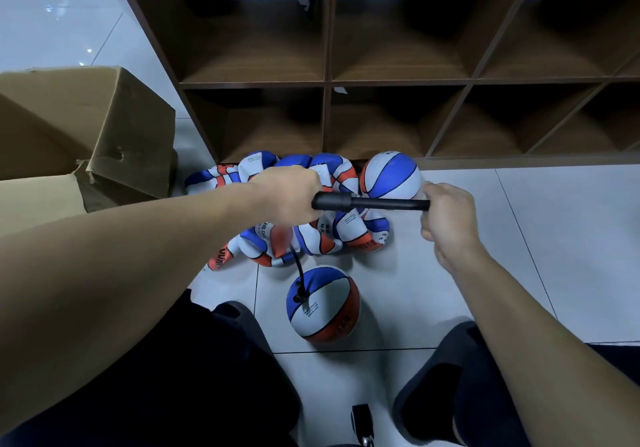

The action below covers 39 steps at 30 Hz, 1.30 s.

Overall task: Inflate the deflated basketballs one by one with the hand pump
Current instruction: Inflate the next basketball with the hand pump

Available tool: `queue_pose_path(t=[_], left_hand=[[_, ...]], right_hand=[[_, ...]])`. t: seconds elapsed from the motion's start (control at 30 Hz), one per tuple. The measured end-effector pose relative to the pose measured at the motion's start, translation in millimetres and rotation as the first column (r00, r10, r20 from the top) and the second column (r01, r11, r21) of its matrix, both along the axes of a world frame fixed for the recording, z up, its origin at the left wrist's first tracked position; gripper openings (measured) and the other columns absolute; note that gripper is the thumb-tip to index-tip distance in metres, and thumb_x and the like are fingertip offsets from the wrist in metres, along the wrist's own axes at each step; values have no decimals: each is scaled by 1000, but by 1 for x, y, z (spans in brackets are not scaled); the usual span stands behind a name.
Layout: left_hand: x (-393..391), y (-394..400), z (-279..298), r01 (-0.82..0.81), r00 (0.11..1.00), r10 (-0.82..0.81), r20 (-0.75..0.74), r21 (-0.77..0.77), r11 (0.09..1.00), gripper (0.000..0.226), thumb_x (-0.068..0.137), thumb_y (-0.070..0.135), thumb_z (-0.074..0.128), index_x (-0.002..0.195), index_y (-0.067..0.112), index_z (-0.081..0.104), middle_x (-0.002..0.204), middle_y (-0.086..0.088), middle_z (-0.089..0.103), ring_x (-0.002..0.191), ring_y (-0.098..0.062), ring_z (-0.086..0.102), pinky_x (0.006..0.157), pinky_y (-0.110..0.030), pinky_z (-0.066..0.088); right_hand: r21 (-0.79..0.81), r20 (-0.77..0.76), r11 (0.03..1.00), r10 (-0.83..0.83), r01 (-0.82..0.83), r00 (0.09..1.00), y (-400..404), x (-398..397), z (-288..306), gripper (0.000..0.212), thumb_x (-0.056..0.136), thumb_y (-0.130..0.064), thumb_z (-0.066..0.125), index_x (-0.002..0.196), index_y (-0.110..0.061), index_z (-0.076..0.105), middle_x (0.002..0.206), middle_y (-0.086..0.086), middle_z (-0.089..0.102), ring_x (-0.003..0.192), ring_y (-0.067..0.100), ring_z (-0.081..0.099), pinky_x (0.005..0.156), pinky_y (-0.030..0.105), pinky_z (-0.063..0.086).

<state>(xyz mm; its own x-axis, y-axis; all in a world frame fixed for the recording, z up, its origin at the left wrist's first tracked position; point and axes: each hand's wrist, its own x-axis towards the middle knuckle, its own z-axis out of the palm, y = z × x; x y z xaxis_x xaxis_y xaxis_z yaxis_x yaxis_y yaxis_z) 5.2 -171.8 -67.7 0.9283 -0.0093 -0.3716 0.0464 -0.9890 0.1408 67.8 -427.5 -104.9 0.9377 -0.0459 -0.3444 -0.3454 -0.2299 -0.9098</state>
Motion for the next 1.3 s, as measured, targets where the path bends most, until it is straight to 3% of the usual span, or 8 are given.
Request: queue_pose_path(t=[0.23, 0.5, 0.73, 0.93, 1.07, 1.17, 1.3], left_hand=[[-2, -18, 2, -27, 999, 29, 44, -42, 999, 19, 95, 26, 65, 77, 24, 58, 71, 0, 61, 58, -18, 55, 51, -30, 39], [-9, -29, 13, -6, 998, 6, 63, 3, 1000, 18, 96, 22, 60, 78, 26, 58, 73, 0, 59, 58, -19, 54, 51, -29, 38], [-5, -38, 13, 5, 993, -8, 117, 24, 1000, 18, 94, 24, 60, 77, 26, 54, 74, -1, 59, 64, -21, 59, 53, -32, 41], [-5, -39, 8, 37, 994, -38, 100, 14, 999, 19, 98, 31, 61, 80, 26, 57, 74, -1, 61, 67, -21, 61, 53, -31, 39], [-4, -34, 10, 62, 994, -63, 93, 10, 998, 18, 98, 33, 61, 82, 25, 61, 71, 0, 61, 62, -20, 59, 52, -30, 38], [-4, -31, 9, 49, 996, -48, 79, -18, 999, 19, 98, 31, 63, 79, 25, 61, 70, 1, 60, 60, -18, 57, 52, -30, 39], [-5, -13, 5, 5, 1000, -5, 23, -25, 1000, 24, 97, 35, 63, 76, 25, 60, 72, -2, 63, 61, -21, 59, 55, -35, 48]], right_hand=[[-49, 118, 999, 5, 1, 993, 12, -3, 11, 33, 87, -25, 53, 70, -22, 24, 72, 8, 23, 70, 30, 21, 59, 46, 19], [-83, 163, 991, 113, -100, 980, 40, -30, 4, 40, 102, -24, 49, 66, -24, 33, 56, -11, 30, 60, 20, 30, 58, 36, 28], [-29, 168, 994, 107, -104, 980, 52, -32, 4, 40, 106, -33, 49, 71, -20, 35, 58, -10, 33, 63, 22, 32, 60, 37, 32], [-39, 162, 985, 169, -165, 972, 54, -37, 3, 45, 105, -43, 50, 62, -29, 44, 62, -8, 41, 65, 22, 40, 62, 37, 38], [-101, 173, 972, 229, -214, 958, 48, -34, 6, 40, 103, -41, 53, 72, -17, 42, 63, -8, 39, 63, 19, 40, 59, 37, 41], [-152, 202, 977, 180, -151, 963, 32, -24, 9, 41, 103, -27, 56, 67, -19, 37, 56, -12, 32, 56, 14, 31, 51, 30, 30], [-63, 120, 998, 32, -24, 992, 3, -6, 9, 36, 91, -32, 57, 62, -23, 38, 60, -3, 29, 63, 24, 27, 58, 39, 23]])
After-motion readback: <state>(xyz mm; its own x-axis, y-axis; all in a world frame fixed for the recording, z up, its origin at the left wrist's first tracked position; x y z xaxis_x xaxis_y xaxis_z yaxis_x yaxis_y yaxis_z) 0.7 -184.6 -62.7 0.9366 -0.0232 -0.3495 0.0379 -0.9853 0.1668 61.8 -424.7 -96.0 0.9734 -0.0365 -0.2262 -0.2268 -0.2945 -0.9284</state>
